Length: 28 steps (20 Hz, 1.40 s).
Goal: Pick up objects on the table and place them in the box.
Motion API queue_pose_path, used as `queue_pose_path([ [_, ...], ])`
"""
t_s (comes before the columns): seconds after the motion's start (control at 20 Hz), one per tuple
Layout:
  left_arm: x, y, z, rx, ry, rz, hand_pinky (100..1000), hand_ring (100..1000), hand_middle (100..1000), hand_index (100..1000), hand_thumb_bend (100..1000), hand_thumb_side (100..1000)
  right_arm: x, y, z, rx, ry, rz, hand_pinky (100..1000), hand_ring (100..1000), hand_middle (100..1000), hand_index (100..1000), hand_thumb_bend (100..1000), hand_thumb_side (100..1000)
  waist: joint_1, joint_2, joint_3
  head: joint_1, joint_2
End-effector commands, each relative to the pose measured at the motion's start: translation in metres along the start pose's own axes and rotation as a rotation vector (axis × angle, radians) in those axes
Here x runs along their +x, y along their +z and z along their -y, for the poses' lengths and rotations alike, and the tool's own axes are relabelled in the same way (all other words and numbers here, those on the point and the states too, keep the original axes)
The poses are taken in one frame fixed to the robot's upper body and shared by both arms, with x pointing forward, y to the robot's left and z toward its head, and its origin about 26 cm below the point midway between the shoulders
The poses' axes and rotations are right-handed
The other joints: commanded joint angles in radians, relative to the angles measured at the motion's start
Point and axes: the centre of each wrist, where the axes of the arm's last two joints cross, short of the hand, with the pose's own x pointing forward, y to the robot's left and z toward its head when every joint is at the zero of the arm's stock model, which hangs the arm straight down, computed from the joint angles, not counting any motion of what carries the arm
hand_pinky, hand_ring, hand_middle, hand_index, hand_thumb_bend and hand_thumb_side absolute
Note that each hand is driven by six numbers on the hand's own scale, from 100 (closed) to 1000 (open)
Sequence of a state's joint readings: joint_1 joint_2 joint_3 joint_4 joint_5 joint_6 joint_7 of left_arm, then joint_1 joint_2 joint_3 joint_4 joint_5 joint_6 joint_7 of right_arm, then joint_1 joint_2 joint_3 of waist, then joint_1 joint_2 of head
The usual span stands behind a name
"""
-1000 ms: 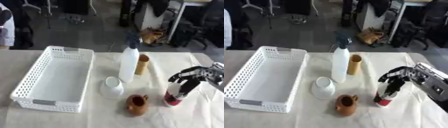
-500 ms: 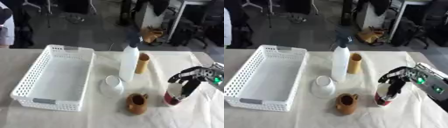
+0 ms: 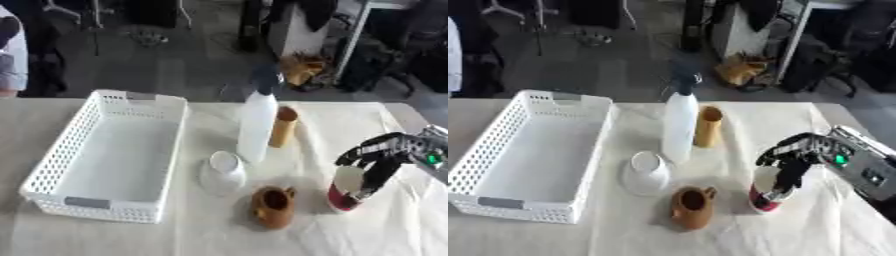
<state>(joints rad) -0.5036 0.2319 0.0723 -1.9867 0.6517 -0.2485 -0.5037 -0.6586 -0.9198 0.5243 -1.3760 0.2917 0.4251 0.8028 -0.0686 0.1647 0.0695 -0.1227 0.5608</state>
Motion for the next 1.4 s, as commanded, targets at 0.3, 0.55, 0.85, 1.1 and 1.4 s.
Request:
queue_pose_path([
  [0.3, 0.005, -0.005, -0.001, -0.006, -0.001, 0.016, 960, 814, 730, 803, 100, 892, -0.009, 0.007, 0.009, 0.066, -0.055, -0.109, 660, 950, 968, 934, 701, 380, 0.002, -0.012, 0.003, -0.006, -0.001],
  [0.55, 0.005, -0.005, -0.001, -0.007, 0.003, 0.018, 957, 809, 726, 802, 100, 894, -0.011, 0.003, 0.007, 0.061, -0.024, -0.129, 693, 961, 972, 939, 699, 384, 0.004, -0.011, 0.008, -0.008, -0.006],
  [0.85, 0.005, -0.005, -0.001, -0.012, 0.007, 0.019, 958, 805, 723, 801, 100, 897, -0.013, 0.0, 0.008, 0.052, 0.008, -0.134, 683, 960, 972, 936, 689, 384, 0.005, -0.006, 0.01, -0.01, -0.014],
  [1.1, 0.005, -0.005, -0.001, -0.014, 0.007, 0.019, 957, 800, 725, 801, 100, 898, -0.012, -0.003, 0.006, 0.054, 0.024, -0.134, 678, 956, 971, 931, 674, 392, 0.006, -0.004, 0.014, -0.01, -0.027],
  [1.4, 0.005, -0.005, -0.001, -0.022, 0.007, 0.017, 957, 799, 734, 801, 100, 897, -0.01, -0.003, 0.01, 0.04, 0.034, -0.129, 585, 896, 919, 877, 582, 404, 0.006, -0.002, 0.013, -0.008, -0.03],
])
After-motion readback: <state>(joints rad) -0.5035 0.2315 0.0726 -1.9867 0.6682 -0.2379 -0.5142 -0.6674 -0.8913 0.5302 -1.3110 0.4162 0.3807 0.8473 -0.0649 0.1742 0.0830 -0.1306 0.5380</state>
